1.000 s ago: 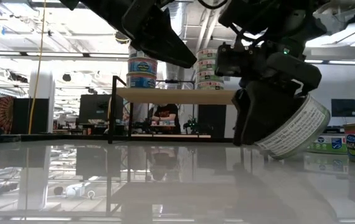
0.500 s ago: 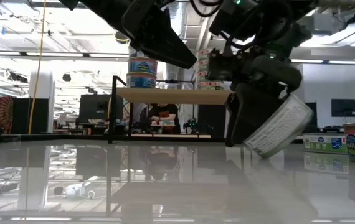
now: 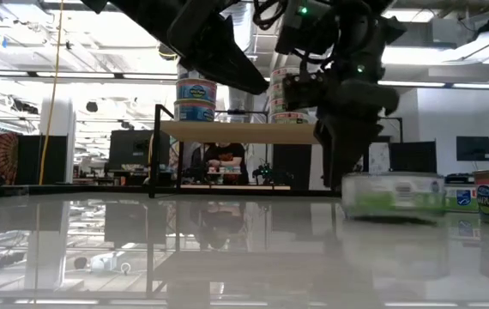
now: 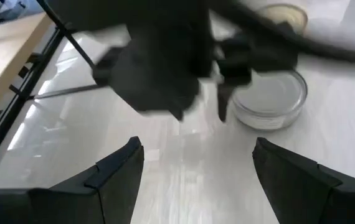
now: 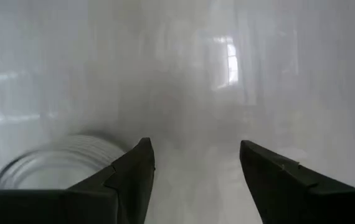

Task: Stack canned seafood by type on shelf
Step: Stack the green tuna can on top of the other green tuna cans on the shelf

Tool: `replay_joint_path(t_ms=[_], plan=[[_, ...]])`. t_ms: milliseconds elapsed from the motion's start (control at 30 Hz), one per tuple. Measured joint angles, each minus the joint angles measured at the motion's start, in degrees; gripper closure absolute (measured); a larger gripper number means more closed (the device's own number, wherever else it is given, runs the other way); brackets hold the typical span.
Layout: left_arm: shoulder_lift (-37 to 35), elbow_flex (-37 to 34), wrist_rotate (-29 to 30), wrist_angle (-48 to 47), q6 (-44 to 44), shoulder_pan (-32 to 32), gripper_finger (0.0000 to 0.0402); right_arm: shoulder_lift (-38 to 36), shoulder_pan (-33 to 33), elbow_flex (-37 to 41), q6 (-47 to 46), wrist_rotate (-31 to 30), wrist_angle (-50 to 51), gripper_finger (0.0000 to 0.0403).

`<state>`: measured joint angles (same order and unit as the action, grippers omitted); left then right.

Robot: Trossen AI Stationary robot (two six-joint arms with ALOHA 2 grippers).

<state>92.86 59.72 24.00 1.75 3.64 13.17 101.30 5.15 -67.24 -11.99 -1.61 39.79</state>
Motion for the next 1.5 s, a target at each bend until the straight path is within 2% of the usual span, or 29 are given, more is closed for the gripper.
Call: replay_joint_path(t_ms=[200,333,400,567,933,1200,1367,1500], plan=[[-0.20,0.00,0.42,-3.07,-0.93,0.00,0.0113,-5.78,5.02,0.04,-4.50,-4.47,0.63,0.0143],[-1.26,-0.08,0.51,-2.20,-0.47,0.68,0.0113,-5.36,8.76,0.71,-6.45,-7.59,-2.49,0.0143],[-2.23,-0.92,0.50,2.04,0.92,1.78,0.0113,-4.27,9.83,2.61,-7.18,-7.54,-6.06,0.0143],[-5.90,-10.69,-3.30,19.85,2.11,4.53,0.0113,-2.58,10.60,4.18,-8.59,-7.50,-7.42,0.0143],[-19.10,-30.42,-1.73,37.90,-7.07,5.39,0.0113,-2.56,9.44,4.79,-8.72,-4.92,-10.13,0.0143],[-27.88,-36.00,4.01,38.02,-7.73,7.90,0.0113,-2.71,6.57,8.83,-9.61,-2.34,-14.40,0.0143],[-30.33,-36.65,6.40,37.82,-5.76,8.59,0.0113,-2.37,6.26,9.77,-10.13,-2.37,-16.01,0.0143],[-30.67,-36.65,6.69,37.96,-4.59,8.57,0.0113,0.62,5.82,9.50,-10.23,-1.08,-17.91,0.0143]])
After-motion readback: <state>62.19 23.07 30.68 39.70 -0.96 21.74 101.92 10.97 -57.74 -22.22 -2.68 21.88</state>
